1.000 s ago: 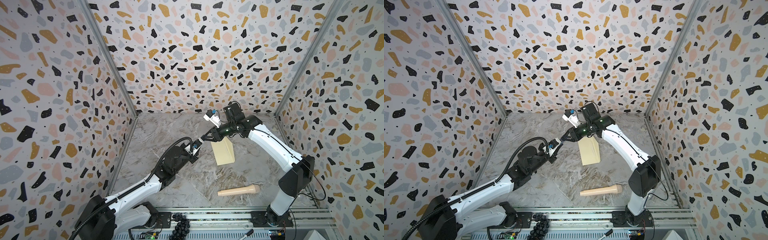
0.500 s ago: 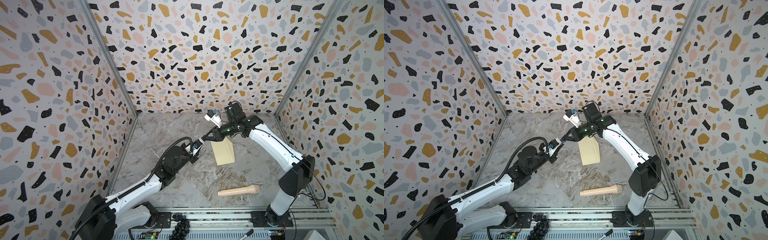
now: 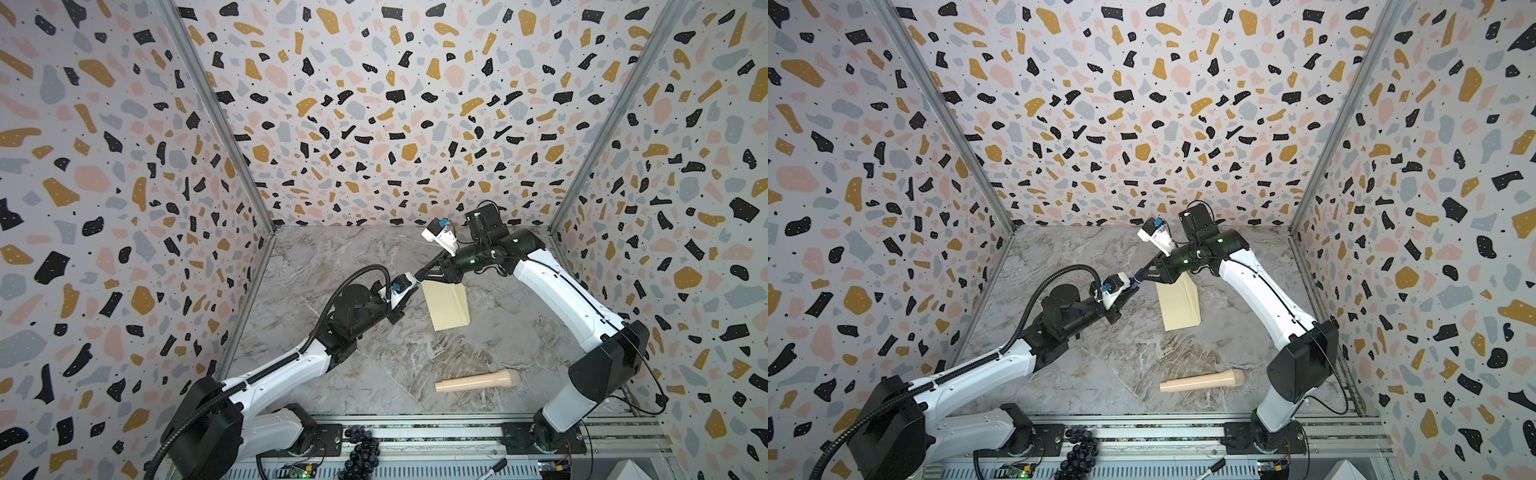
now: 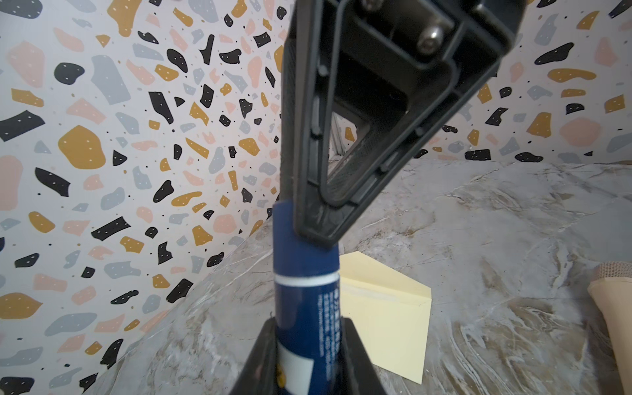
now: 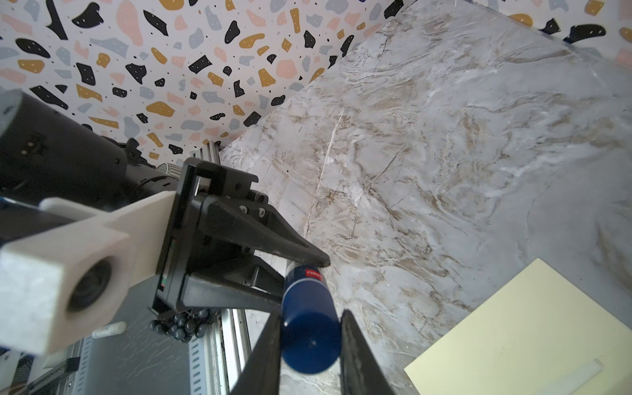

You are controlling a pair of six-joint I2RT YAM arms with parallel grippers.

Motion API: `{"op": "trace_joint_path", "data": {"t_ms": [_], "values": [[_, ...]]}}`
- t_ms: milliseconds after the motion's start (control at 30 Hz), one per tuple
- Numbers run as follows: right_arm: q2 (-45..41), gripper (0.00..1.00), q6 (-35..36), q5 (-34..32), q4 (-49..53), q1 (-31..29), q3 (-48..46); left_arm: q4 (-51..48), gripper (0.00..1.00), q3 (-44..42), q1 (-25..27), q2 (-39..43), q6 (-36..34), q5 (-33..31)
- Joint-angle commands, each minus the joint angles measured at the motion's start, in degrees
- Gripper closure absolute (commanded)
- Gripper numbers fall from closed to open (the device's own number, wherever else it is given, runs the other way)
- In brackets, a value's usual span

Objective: Place the letter into the envelope and seal it
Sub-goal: 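Pull the blue cap off the glue stick with the right gripper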

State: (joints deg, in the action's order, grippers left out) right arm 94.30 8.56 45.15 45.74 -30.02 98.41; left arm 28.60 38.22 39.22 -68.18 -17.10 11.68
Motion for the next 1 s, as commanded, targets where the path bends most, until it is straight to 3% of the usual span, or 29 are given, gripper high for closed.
{"op": "trace_joint_path", "data": {"t_ms": [0,667,767,967], "values": [[-4.4,0.94,5.4,-1.4,-4.3,1.6,0.9,-2.9,1.0,-0.1,0.5,-0.9,1.1,6.7],[-6.8,0.94,2.2,-1.4,-7.3,7.3,-1.0,2.1,1.0,-2.6,0.5,1.0,2.2,2.0],[-6.9,0.93,-0.2,-7.3,-9.1,8.0,-1.5,2.4,1.0,-2.5,0.5,1.6,2.6,1.5],[-3.4,0.93,-7.9,-27.4,-11.1,11.6,-1.2,3.7,1.0,-2.4,0.5,2.5,4.0,1.9]]}}
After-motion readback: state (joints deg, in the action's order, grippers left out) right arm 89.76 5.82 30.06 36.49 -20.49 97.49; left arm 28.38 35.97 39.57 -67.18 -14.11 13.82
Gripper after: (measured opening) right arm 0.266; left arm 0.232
